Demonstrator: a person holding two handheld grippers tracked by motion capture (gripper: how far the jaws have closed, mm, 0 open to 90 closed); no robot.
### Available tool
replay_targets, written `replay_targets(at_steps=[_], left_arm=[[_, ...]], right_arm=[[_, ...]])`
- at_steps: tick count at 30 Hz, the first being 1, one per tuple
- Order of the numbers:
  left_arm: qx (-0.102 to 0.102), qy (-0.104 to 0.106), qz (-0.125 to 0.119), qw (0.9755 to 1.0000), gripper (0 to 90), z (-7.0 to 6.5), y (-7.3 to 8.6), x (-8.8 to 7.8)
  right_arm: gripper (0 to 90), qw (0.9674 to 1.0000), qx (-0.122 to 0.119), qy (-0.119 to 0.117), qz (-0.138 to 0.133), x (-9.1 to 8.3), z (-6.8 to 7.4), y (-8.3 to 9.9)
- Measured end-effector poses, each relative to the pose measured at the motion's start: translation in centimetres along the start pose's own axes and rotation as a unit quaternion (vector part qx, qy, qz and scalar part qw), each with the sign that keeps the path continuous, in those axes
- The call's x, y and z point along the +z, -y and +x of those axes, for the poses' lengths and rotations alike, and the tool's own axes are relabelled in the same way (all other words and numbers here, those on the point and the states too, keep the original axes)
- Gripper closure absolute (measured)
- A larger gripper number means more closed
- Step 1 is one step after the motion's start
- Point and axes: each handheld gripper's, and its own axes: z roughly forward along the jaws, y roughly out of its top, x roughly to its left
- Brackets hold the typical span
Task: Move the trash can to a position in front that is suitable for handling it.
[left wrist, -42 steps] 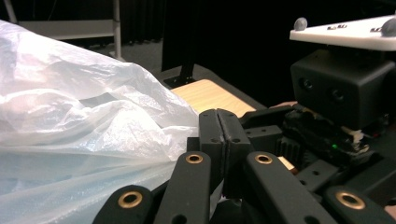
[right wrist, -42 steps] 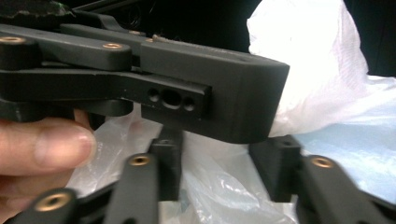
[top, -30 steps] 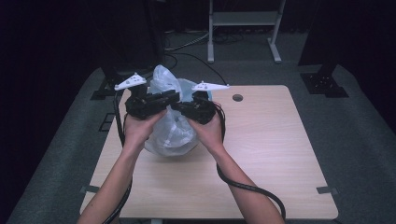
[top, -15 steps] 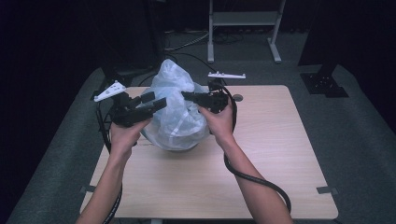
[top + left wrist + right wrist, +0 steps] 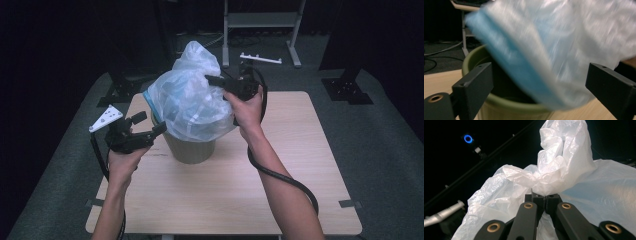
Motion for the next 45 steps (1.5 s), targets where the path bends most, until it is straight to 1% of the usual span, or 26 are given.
replay_targets(at_steps=[1,2,4,5,7,8,13,14,16,17,18,19,21,22,23,27,30,31,32,34,37,38,39,42,43,45], left_arm=[[-0.001,0.004,0.001,1.0,6.2,0.1,0.4,-0.1],[-0.003,0.007,0.003,1.0,6.2,0.3,1.1,-0.4],[-0.001,0.003,0.003,1.0,6.2,0.3,1.4,-0.6],[0.0,0.0,-0.001,1.0,6.2,0.3,1.8,-0.9],[0.0,-0.003,-0.003,1.0,6.2,0.4,2.3,-1.4],[0.001,-0.01,-0.007,0.9999,6.2,0.6,2.7,-1.8],[-0.001,-0.001,-0.007,1.0,6.2,0.9,3.8,-2.1],[-0.003,0.001,-0.003,1.0,6.2,0.9,3.9,-1.9],[0.004,0.0,-0.004,1.0,6.2,0.8,3.8,-2.0],[0.004,0.0,-0.004,1.0,6.2,0.8,3.8,-2.0],[0.008,0.002,-0.005,0.9999,6.2,0.7,3.8,-2.0],[0.012,0.001,-0.005,0.9999,6.2,0.6,3.8,-2.0],[0.017,-0.003,-0.002,0.9999,6.2,0.5,4.0,-1.9],[0.012,-0.007,0.0,0.9999,2.4,0.4,4.1,-1.9],[0.012,-0.006,-0.001,0.9999,2.2,0.4,4.1,-2.0],[0.015,-0.007,-0.003,0.9999,2.0,0.4,4.0,-2.2],[0.014,-0.004,-0.004,0.9999,1.5,0.3,4.0,-2.2],[0.015,-0.003,-0.003,0.9999,1.5,0.3,4.0,-2.1],[0.017,-0.001,-0.001,0.9999,1.5,0.2,4.1,-1.9],[0.016,0.002,0.002,0.9999,1.5,0.1,4.2,-1.8],[0.016,0.006,0.009,0.9998,1.5,0.0,4.3,-1.5],[0.02,0.005,0.012,0.9997,1.5,-0.1,4.3,-1.5],[0.02,0.005,0.012,0.9997,1.5,-0.1,4.3,-1.5],[0.017,0.005,0.01,0.9998,1.5,-0.2,4.4,-1.5],[0.017,0.005,0.01,0.9998,1.5,-0.2,4.4,-1.5],[0.016,0.006,0.013,0.9998,1.5,-0.2,4.4,-1.4]], right_arm=[[89.5,1.0,0.0,0.0,0.0,0.0,0.0,0.0],[89.5,1.0,0.006,-0.003,-0.004,-0.3,0.2,-0.8],[89.5,1.0,0.006,-0.004,-0.006,-0.4,0.3,-1.1],[89.6,0.9999,0.002,-0.002,-0.01,-0.7,0.8,-1.9],[89.5,0.9999,-0.001,-0.001,-0.01,-0.9,1.1,-2.3],[89.5,0.9999,-0.004,0.002,-0.013,-1.2,1.5,-2.9],[89.5,0.9997,-0.01,0.007,-0.022,-2.0,2.1,-4.1],[89.5,0.9995,-0.013,0.011,-0.026,-2.4,2.4,-4.6],[89.5,0.9993,-0.017,0.015,-0.029,-2.9,2.6,-5.0],[89.5,0.9993,-0.017,0.015,-0.029,-2.9,2.6,-5.0],[89.5,0.9991,-0.018,0.02,-0.032,-3.6,2.6,-5.4],[89.5,0.9991,-0.018,0.02,-0.032,-3.6,2.6,-5.4],[89.5,0.9988,-0.015,0.023,-0.04,-4.5,2.6,-5.7],[89.5,0.9985,-0.016,0.027,-0.045,-5.2,2.5,-5.8],[89.5,0.9984,-0.015,0.029,-0.047,-5.5,2.5,-5.9],[89.5,0.998,-0.014,0.036,-0.049,-6.6,2.2,-6.0],[89.5,0.9973,-0.014,0.05,-0.052,-8.0,1.4,-5.8],[89.5,0.9973,-0.014,0.05,-0.052,-8.0,1.4,-5.8],[89.5,0.9969,-0.009,0.055,-0.055,-8.8,0.8,-5.6],[89.5,0.9968,-0.006,0.056,-0.057,-9.1,0.5,-5.5],[89.5,0.9959,0.003,0.067,-0.061,-10.3,-0.7,-5.0],[89.5,0.9953,0.008,0.073,-0.064,-11.2,-1.4,-4.6],[89.5,0.9953,0.008,0.073,-0.064,-11.2,-1.4,-4.6],[89.4,0.9939,0.015,0.084,-0.07,-12.8,-2.5,-4.1],[89.4,0.9939,0.015,0.084,-0.07,-12.8,-2.5,-4.1],[89.4,0.9932,0.018,0.089,-0.072,-13.7,-3.0,-3.8]])
